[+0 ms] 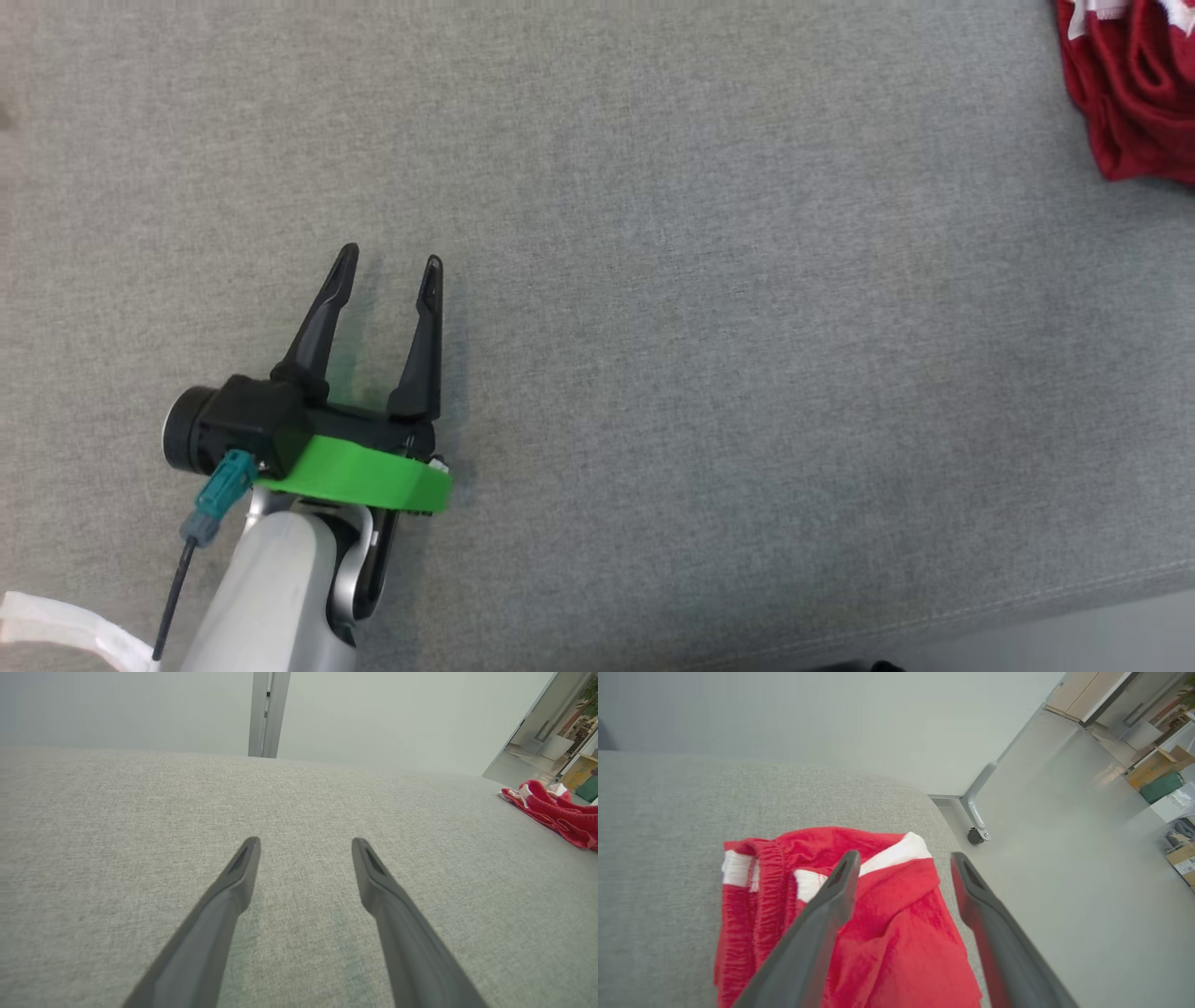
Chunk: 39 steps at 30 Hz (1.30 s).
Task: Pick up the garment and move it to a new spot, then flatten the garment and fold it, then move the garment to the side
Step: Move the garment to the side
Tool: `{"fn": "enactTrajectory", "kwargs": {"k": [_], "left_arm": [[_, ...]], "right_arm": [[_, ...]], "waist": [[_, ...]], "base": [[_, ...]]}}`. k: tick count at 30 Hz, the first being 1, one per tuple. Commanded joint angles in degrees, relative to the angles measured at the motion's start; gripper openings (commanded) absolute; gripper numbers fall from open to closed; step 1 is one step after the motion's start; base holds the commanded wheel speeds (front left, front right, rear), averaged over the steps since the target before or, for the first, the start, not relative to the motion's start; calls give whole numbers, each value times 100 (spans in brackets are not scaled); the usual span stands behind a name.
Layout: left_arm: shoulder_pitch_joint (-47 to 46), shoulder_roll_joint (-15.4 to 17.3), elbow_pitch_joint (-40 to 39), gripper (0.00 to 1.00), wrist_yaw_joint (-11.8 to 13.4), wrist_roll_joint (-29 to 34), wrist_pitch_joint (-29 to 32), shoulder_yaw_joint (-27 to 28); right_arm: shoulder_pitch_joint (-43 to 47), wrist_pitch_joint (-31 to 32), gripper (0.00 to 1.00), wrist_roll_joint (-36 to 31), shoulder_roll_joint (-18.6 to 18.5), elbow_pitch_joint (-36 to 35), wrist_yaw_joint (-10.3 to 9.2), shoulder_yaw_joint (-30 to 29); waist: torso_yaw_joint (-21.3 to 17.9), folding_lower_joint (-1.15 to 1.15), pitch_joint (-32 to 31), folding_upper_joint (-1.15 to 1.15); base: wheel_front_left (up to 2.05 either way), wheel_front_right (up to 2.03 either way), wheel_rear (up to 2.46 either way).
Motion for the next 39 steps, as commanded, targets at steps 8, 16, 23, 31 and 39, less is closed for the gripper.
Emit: {"fn": "enactTrajectory", "kwargs": {"k": [8, 16, 23, 31, 39], "left_arm": [[265, -59, 213, 100, -10, -173, -24, 412], [708, -221, 541, 100, -39, -150, -18, 940], [1156, -306, 764, 100, -68, -62, -19, 1146], [1697, -413, 865, 100, -92, -27, -19, 1309], [1990, -462, 846, 100, -110, -13, -19, 1350]], "right_arm": [[197, -964, 100, 131, 415, 12, -9, 694], [780, -1367, 100, 361, 1036, 232, -9, 1262], [1619, -1509, 100, 417, 1357, 43, -9, 1461], [3039, -1518, 100, 1203, 1487, -1005, -9, 1969], [4389, -1519, 100, 2073, 1483, -1988, -9, 2353]], "waist": [[24, 0, -927, 0], [250, 0, -1817, 0], [435, 0, -2322, 0], [578, 0, -2691, 0], [666, 0, -2866, 0]], "base": [[0, 0, 0], [0, 0, 0], [0, 0, 0], [0, 0, 0], [0, 0, 0]]}}
